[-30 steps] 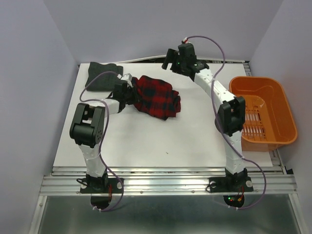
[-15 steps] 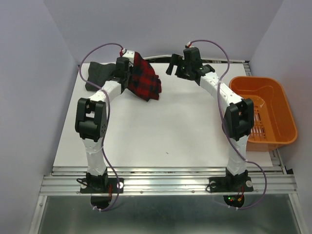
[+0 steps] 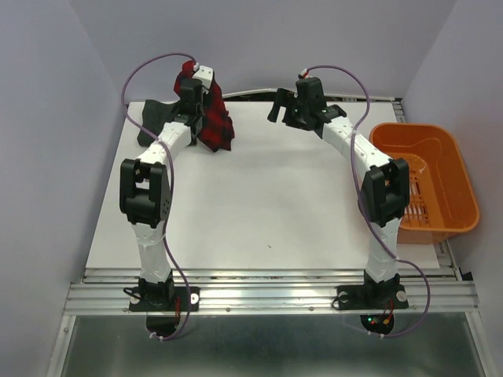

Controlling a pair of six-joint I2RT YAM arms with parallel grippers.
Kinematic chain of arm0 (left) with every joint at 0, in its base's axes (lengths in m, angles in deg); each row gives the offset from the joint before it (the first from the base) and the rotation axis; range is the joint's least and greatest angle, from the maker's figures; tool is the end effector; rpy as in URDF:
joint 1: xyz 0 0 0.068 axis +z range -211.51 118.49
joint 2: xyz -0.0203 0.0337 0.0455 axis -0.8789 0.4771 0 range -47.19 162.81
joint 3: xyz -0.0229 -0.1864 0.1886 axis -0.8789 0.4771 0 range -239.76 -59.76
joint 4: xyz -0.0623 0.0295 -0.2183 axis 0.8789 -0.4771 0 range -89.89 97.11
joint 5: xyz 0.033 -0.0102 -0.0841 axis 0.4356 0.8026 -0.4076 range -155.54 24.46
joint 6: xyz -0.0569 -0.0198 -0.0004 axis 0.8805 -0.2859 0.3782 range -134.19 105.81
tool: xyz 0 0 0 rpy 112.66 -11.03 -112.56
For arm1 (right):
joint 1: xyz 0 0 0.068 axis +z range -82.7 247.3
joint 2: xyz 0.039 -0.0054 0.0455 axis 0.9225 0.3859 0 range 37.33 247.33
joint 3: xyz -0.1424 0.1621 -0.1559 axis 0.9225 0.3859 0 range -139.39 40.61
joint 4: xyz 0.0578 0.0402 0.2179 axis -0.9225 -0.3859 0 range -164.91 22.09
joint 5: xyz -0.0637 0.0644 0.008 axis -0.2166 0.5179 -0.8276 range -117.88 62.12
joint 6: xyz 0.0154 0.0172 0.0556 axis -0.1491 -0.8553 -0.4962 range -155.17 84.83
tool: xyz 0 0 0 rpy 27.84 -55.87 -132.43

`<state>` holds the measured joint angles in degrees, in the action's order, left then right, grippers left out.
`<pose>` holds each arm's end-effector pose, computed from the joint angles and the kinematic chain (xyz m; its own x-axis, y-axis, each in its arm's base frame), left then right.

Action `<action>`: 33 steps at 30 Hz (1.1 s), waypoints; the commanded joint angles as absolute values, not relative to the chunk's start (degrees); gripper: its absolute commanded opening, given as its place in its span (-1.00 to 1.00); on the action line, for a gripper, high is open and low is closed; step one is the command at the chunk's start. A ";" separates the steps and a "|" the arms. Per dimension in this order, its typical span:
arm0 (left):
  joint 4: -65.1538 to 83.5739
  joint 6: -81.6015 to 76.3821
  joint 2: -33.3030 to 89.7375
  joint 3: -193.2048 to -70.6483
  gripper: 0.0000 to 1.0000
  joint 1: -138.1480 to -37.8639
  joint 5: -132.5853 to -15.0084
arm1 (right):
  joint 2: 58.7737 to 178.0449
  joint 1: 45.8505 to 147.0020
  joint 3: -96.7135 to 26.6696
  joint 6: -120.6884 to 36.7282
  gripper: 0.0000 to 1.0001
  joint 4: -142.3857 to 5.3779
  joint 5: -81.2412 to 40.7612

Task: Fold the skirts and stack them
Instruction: Neatly place the folded skirt to the corner

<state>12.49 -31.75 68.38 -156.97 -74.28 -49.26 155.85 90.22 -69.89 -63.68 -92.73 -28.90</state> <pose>0.4542 -0.0902 0.3100 -0.2249 0.3479 -0.9101 0.0144 0.9352 0.3539 0.4229 0.1780 0.3053 -0.6181 0.2569 -0.7429 -0.0916 0.9151 0.3926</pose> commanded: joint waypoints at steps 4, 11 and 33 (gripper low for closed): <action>17.56 -33.70 65.84 -161.18 -1.00 -72.14 -47.16 | 154.05 90.06 -69.43 -63.82 1.00 -89.88 -26.56; 19.67 -36.25 65.40 -161.27 -1.00 -71.35 -47.78 | 154.14 90.06 -68.90 -63.99 1.00 -89.62 -25.95; 26.44 -36.16 62.15 -159.60 -1.00 -69.86 -52.09 | 156.16 90.06 -70.13 -65.22 1.00 -89.27 -23.75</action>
